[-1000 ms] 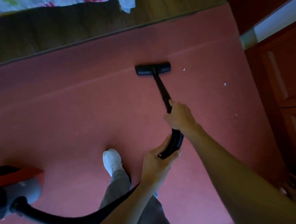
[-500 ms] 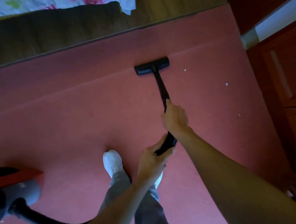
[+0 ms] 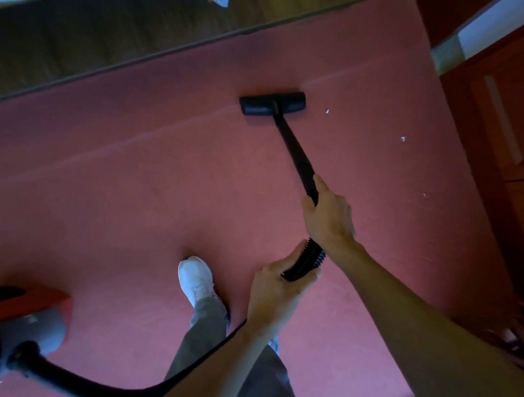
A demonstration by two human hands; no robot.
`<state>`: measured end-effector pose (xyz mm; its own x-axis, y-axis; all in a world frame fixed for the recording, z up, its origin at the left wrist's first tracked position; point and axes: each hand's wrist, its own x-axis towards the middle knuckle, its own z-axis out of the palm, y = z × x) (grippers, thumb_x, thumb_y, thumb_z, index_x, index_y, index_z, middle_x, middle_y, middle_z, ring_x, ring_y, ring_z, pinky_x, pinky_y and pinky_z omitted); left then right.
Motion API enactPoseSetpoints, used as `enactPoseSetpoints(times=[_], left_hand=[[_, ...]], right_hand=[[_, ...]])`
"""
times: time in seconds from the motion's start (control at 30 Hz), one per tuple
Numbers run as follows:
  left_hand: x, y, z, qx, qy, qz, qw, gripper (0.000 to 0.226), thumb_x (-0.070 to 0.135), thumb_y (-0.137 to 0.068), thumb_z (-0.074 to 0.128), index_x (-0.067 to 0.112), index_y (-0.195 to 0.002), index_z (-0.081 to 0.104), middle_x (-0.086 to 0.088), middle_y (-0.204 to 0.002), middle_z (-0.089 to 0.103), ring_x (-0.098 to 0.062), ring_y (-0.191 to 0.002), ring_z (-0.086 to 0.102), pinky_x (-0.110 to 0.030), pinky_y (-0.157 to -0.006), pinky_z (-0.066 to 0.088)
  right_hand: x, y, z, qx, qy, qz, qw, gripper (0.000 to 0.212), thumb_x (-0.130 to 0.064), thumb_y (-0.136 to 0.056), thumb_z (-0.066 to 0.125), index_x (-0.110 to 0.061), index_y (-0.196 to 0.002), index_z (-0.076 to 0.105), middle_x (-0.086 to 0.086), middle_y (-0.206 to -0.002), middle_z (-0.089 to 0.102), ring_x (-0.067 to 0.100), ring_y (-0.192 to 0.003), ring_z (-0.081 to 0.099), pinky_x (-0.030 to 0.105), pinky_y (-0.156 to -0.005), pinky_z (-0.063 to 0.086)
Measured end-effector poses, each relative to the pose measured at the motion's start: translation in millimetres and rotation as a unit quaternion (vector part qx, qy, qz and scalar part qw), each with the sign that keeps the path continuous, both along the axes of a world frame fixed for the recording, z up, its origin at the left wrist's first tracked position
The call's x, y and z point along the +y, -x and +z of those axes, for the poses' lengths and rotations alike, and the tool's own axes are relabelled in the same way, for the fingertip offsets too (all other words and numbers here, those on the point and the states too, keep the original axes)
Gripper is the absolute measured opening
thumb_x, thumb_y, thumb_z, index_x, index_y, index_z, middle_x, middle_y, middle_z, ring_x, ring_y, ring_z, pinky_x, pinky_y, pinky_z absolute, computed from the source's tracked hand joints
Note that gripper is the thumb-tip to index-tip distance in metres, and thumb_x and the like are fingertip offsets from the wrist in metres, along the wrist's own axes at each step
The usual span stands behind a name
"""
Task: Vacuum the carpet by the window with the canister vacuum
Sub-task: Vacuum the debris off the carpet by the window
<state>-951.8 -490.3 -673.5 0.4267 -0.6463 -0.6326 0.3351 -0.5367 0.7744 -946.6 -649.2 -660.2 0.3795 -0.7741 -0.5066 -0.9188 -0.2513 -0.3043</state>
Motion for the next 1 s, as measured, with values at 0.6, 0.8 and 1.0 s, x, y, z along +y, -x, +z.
enactPoseSetpoints(times=[0.6,0.8,1.0], left_hand=[[7,-15,12,-0.007,-0.001,0.020,1.000,0.043,0.043,-0.082,0.070,0.066,-0.116,0.058,0.009,-0.077,0.066,-0.007,-0.069,0.055,-0.034,-0.067,0.053],[6,-8,14,-0.017,0.008,0.027,0.999,0.046,0.049,-0.082,0.067,0.068,-0.122,0.052,0.003,-0.082,0.072,-0.008,-0.064,0.053,-0.036,-0.061,0.055],[16,-13,6,-0.018,-0.007,0.012,1.000,0.045,0.045,-0.083,0.066,0.066,-0.122,0.055,0.015,-0.086,0.066,-0.004,-0.080,0.059,-0.032,-0.084,0.054]], right_hand=[[-5,-29,-6,0.032,-0.082,0.010,0.996,0.056,-0.019,-0.099,0.050,-0.012,-0.152,0.032,0.017,-0.124,0.062,0.031,-0.101,0.065,0.033,-0.078,0.054],[-5,-29,-3,0.056,-0.065,0.023,0.996,0.054,-0.018,-0.097,0.054,-0.012,-0.148,0.038,0.017,-0.122,0.064,0.032,-0.100,0.065,0.035,-0.077,0.056],[10,-29,-9,0.076,-0.067,-0.002,0.995,0.058,-0.021,-0.100,0.049,-0.018,-0.154,0.028,0.015,-0.115,0.065,0.030,-0.094,0.066,0.033,-0.068,0.054]])
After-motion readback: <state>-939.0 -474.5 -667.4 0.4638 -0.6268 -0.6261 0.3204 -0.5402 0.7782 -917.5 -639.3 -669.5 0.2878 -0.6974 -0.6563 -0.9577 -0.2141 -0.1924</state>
